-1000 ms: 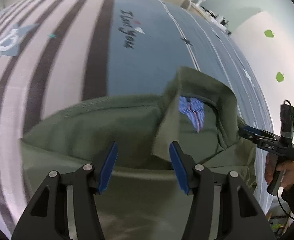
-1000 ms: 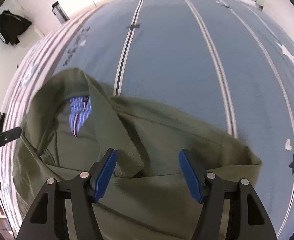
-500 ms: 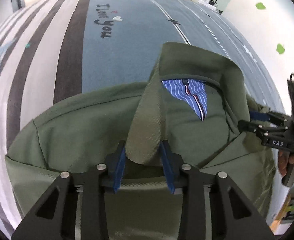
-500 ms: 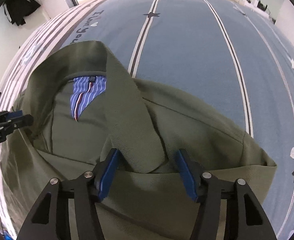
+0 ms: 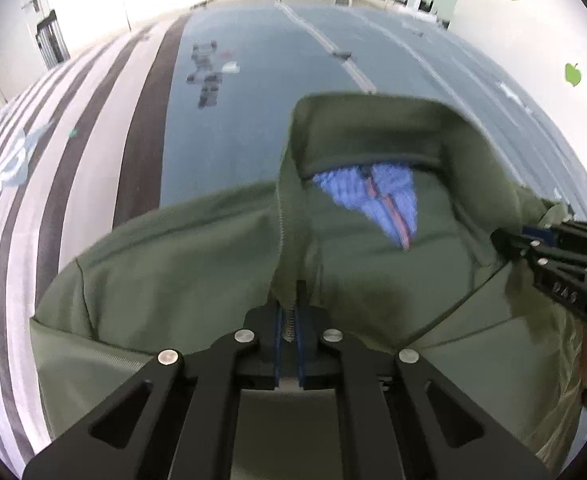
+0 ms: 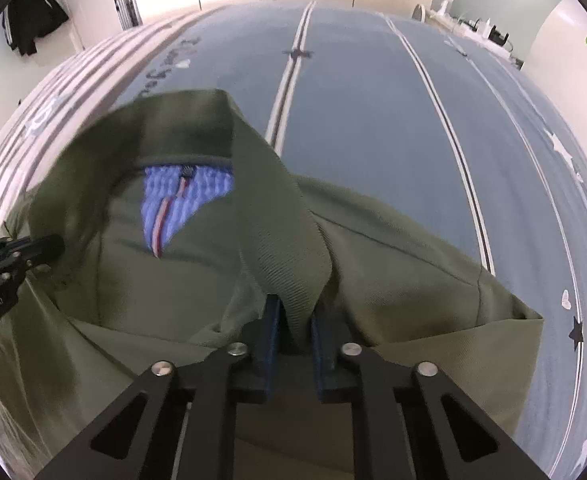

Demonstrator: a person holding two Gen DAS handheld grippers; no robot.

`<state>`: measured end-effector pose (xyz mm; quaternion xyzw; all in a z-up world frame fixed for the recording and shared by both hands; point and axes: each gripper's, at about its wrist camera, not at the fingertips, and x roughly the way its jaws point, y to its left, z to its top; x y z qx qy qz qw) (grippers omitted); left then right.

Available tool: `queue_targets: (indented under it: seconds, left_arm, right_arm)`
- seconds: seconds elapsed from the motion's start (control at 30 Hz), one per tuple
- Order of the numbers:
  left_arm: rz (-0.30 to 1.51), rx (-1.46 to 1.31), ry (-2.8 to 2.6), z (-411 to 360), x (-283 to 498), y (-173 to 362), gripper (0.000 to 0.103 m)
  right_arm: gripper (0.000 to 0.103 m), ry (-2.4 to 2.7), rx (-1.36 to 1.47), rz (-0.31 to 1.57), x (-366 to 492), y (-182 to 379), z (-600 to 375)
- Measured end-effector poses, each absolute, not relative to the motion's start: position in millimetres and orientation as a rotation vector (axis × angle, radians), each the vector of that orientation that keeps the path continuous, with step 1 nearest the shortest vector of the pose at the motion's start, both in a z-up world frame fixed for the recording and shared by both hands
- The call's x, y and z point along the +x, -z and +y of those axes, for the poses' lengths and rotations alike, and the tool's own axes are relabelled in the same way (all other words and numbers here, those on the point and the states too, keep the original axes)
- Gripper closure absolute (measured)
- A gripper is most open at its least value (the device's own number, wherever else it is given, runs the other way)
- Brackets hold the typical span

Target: Fold clothes

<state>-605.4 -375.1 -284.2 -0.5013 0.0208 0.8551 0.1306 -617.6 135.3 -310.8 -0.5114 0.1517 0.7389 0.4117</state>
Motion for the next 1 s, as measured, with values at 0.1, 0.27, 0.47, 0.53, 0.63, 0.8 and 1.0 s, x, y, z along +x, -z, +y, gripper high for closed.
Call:
queue_targets:
  seconds: [0.1, 0.27, 0.47, 0.53, 0.63, 0.8, 1.0]
  left_arm:
    - [0.009, -1.409, -2.489, -369.6, -610.1, 274.5, 0.100]
    - [-0.100, -1.337, -2.462, -362.8, -623.9, 261.4, 0.100]
    - [-0.161, -1.278, -2.424, -343.0, -642.4, 256.1, 0.100]
    - [-0.174, -1.283, -2.419, -338.9, -644.3, 259.6, 0.100]
    - [-0.198, -1.292, -2.421, -335.3, -647.4, 267.4, 0.100]
    - [-0.233, -1.316, -2.459, -337.2, -647.3, 278.6, 0.100]
    - [-0.280, -1.319, -2.475, -341.8, -646.6, 277.9, 0.098]
  right_arm:
    - [0.097, -1.907, -1.243, 0.399, -621.8, 304.1, 132.8]
    - [0.097, -1.979, -1.188, 0.471, -632.9, 296.2, 140.2]
    - [0.097, -2.046, -1.147, 0.528, -652.8, 295.6, 150.1]
    - [0.097, -2.063, -1.147, 0.540, -660.2, 295.9, 152.2]
    - [0.097, -2.063, -1.145, 0.549, -668.0, 304.3, 148.0]
    - [0.097, -2.012, -1.128, 0.542, -669.7, 320.6, 148.3]
    - [0.093, -1.971, -1.115, 0.510, -664.5, 319.0, 148.0]
